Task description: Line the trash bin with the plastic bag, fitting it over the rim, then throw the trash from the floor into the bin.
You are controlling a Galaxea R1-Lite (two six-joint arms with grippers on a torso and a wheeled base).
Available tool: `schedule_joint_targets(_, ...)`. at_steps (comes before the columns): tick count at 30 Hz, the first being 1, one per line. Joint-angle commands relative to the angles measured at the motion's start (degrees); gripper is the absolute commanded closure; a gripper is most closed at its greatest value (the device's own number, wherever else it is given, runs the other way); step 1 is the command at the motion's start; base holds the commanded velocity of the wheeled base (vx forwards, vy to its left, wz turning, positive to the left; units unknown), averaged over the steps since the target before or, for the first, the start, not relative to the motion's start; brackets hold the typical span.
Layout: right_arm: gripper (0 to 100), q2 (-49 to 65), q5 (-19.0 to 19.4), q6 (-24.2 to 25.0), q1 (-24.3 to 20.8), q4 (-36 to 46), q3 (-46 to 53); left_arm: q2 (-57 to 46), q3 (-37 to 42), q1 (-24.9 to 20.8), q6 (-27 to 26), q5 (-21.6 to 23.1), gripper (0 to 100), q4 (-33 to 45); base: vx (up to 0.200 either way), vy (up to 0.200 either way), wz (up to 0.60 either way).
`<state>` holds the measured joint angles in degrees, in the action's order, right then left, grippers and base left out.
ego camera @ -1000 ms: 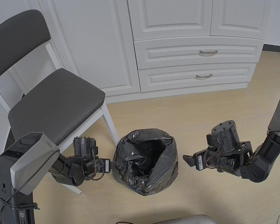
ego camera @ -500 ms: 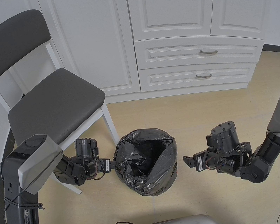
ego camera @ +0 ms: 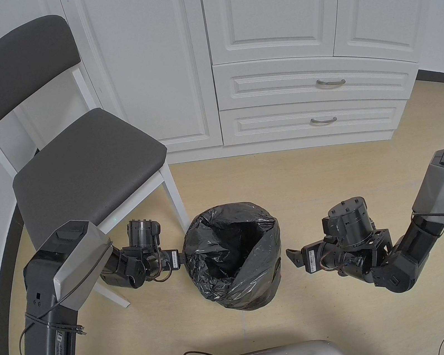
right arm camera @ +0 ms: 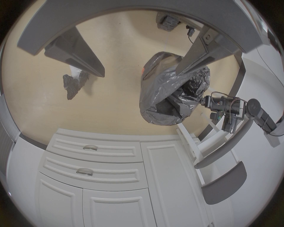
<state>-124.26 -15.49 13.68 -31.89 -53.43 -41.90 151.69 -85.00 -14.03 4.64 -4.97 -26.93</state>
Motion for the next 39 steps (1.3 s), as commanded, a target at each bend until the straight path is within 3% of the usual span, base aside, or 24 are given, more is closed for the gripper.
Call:
schedule_joint_targets(1,0,-4.4,-1.7,-0.2,-2.2,-2.2,-4.4,-2.1,3.0,0.3,2.5,0.1,0,-0.2,0.000,0.000,0.00)
schedule_joint_targets(4,0,-5.6,-2.3,-0.7,-5.0,1.7,-11.3,-6.8,8.1,1.3,2.5,2.2,0,-0.6,0.000,0.000,0.00)
schedule_joint_targets(8,0,-6.9,-3.3,-0.8,-7.3,22.0,-25.9,-9.7,12.2,1.5,2.1,2.7,0,-0.8,0.000,0.000,0.00)
schedule_joint_targets(9,0,-7.0,-3.5,-0.8,-7.4,22.7,-26.5,-9.7,12.3,1.5,2.1,2.7,0,-0.8,0.000,0.000,0.00)
schedule_joint_targets(11,0,-12.1,-10.7,-0.8,-8.8,36.0,-39.8,-11.4,14.6,1.6,2.1,1.6,0,-1.4,0.000,0.000,0.00)
schedule_joint_targets(12,0,-12.1,-10.7,-0.8,-8.8,36.0,-39.8,-11.4,14.6,1.6,2.1,1.6,0,-1.4,0.000,0.000,0.00)
schedule_joint_targets(13,0,-15.6,-14.8,-0.8,-9.3,43.0,-47.6,-12.0,16.5,1.3,2.1,0.5,0,-2.7,0.000,0.000,0.00)
schedule_joint_targets(14,0,-15.6,-14.8,-0.8,-9.3,43.0,-47.6,-12.0,16.5,1.3,2.1,0.5,0,-2.7,0.000,0.000,0.00)
schedule_joint_targets(15,0,-19.1,-17.5,-0.4,-9.7,50.9,-55.6,-12.9,19.5,0.8,2.0,-0.3,0,-6.0,0.000,0.000,0.00)
schedule_joint_targets(19,0,-23.8,-18.4,1.4,-10.2,60.2,-65.4,-13.1,23.3,-0.1,2.2,-0.5,0,-12.7,0.000,0.000,0.00)
schedule_joint_targets(24,0,-28.6,-21.4,1.4,-10.2,65.6,-70.6,-13.8,24.6,-0.2,1.1,-0.6,0,-14.5,0.000,0.000,0.00)
schedule_joint_targets(28,0,-29.7,-21.7,1.4,-10.2,67.2,-71.0,-13.9,25.9,0.0,0.9,-0.5,0,-15.5,0.000,0.000,0.00)
schedule_joint_targets(39,0,-22.9,-21.9,5.0,-9.5,75.6,-64.9,-14.0,26.8,-0.2,0.9,-0.4,0,-17.1,0.000,0.000,0.00)
